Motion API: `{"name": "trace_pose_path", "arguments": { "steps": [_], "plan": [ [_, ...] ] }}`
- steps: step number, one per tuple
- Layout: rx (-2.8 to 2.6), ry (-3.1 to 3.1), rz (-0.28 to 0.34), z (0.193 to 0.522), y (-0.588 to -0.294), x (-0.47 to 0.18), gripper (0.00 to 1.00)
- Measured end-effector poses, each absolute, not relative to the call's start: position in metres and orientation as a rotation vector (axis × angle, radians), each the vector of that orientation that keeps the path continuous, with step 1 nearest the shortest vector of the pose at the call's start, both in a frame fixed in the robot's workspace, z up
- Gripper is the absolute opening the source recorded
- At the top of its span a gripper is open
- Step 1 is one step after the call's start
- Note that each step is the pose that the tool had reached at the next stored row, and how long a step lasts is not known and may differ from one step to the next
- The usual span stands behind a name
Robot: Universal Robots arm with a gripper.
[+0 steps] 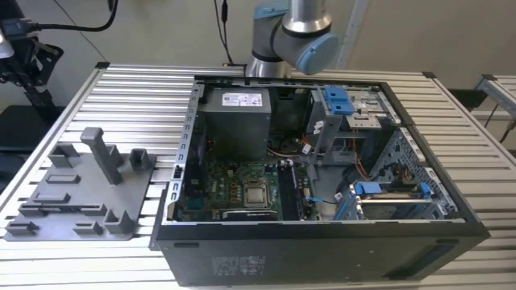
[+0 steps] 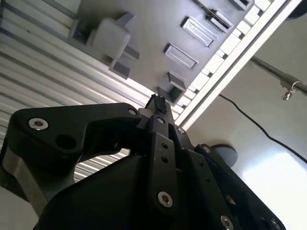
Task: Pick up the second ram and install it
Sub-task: 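Reach for the second ram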
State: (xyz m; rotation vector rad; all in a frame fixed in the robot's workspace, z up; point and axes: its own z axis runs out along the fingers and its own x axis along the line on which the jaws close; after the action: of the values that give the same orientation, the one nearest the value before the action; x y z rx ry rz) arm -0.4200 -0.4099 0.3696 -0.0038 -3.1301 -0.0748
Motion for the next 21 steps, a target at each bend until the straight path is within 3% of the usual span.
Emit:
{"name": "trace_pose_path", "arguments": {
  "steps": [21],
  "plan": [
    [-0.004, -3.130, -0.075, 0.365, -0.449, -0.425, 0.11]
  ]
}}
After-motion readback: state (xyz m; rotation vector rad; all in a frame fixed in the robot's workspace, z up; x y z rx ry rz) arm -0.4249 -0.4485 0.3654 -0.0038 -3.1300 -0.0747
